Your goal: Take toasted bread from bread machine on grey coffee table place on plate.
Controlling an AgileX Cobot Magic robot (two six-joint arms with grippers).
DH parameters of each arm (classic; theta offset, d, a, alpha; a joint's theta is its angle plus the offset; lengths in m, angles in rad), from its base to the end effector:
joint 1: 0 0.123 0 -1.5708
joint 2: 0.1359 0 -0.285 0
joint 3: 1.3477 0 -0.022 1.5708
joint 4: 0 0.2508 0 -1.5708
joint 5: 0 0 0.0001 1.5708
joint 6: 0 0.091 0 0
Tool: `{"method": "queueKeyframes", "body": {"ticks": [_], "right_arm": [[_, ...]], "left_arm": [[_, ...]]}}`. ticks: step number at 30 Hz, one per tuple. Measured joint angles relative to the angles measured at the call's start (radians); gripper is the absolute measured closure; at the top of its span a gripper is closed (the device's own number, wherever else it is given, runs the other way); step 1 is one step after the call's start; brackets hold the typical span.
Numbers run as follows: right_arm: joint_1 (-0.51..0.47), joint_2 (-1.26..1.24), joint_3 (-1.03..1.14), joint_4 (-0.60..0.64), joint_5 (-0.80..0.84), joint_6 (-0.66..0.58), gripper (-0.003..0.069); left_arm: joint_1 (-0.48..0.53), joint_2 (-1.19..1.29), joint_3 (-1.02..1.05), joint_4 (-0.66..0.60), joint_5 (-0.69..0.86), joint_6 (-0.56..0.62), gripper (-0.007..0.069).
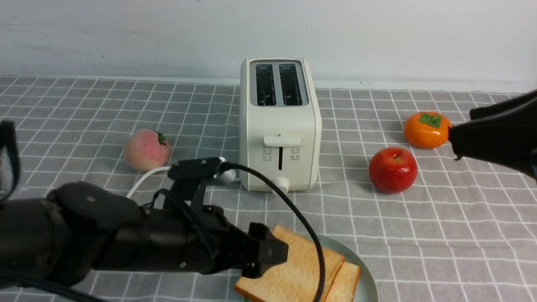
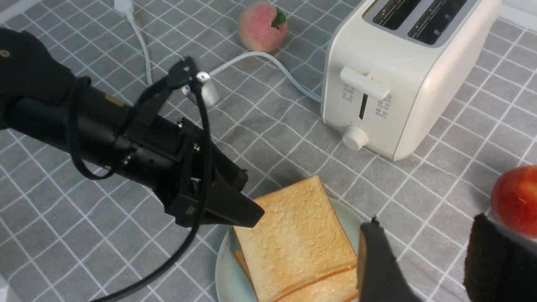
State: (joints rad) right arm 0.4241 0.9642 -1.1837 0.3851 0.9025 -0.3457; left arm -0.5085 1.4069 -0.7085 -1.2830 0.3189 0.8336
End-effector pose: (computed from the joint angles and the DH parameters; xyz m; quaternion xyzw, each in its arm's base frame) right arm 0.1502 0.0973 0.4275 -0.2937 0.8167 0.2061 0.4520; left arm 0.2278 -0.1584 0.2258 0.0967 0.8942 -0.3115 0.3067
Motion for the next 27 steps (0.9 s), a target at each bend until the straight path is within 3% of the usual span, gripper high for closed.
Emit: {"method": "queueKeyframes", "body": {"ticks": [2, 4, 9, 11, 13, 14, 17, 18, 19, 22, 23, 27], "right_arm": [[0.000, 0.000, 0.000, -0.001, 0.000, 0.000, 0.0361], [0.000, 0.000, 0.000, -0.007, 0.000, 0.000, 0.0362], [0.000, 0.000, 0.000, -0.050, 0.001, 0.036, 0.0363], [0.000, 0.000, 0.000, -0.103, 0.007, 0.084, 0.0363], [0.000, 0.000, 0.000, -0.121, 0.013, 0.104, 0.0363], [0.000, -0.001, 0.000, -0.161, 0.035, 0.152, 0.0363], [0.000, -0.011, 0.003, -0.233, 0.080, 0.261, 0.0374], [0.000, -0.014, 0.004, -0.238, 0.082, 0.270, 0.0375], [0.000, -0.035, 0.021, -0.281, 0.087, 0.335, 0.0399], [0.000, -0.096, 0.082, -0.347, 0.054, 0.398, 0.0468], [0.000, -0.102, 0.088, -0.351, 0.048, 0.405, 0.0474], [0.000, -0.275, 0.280, -0.418, -0.113, 0.464, 0.0650]], "left_arm": [[0.016, -0.046, 0.000, 0.057, 0.012, -0.058, -0.0031], [0.064, -0.142, 0.000, 0.192, 0.050, -0.184, -0.0014], [0.155, -0.316, 0.000, 0.555, 0.232, -0.487, 0.0100], [0.169, -0.392, 0.000, 0.721, 0.336, -0.663, 0.0191], [0.169, -0.415, 0.000, 0.766, 0.375, -0.729, 0.0223], [0.169, -0.459, 0.001, 0.840, 0.452, -0.810, 0.0295], [0.169, -0.544, 0.002, 0.943, 0.562, -0.918, 0.0437], [0.169, -0.551, 0.002, 0.949, 0.567, -0.918, 0.0437], [0.169, -0.613, 0.002, 1.000, 0.588, -0.977, 0.0515], [0.169, -0.714, 0.002, 1.070, 0.601, -1.071, 0.0618], [0.169, -0.721, 0.002, 1.075, 0.601, -1.078, 0.0624], [0.169, -0.868, 0.002, 1.123, 0.689, -1.196, 0.0638]]}}
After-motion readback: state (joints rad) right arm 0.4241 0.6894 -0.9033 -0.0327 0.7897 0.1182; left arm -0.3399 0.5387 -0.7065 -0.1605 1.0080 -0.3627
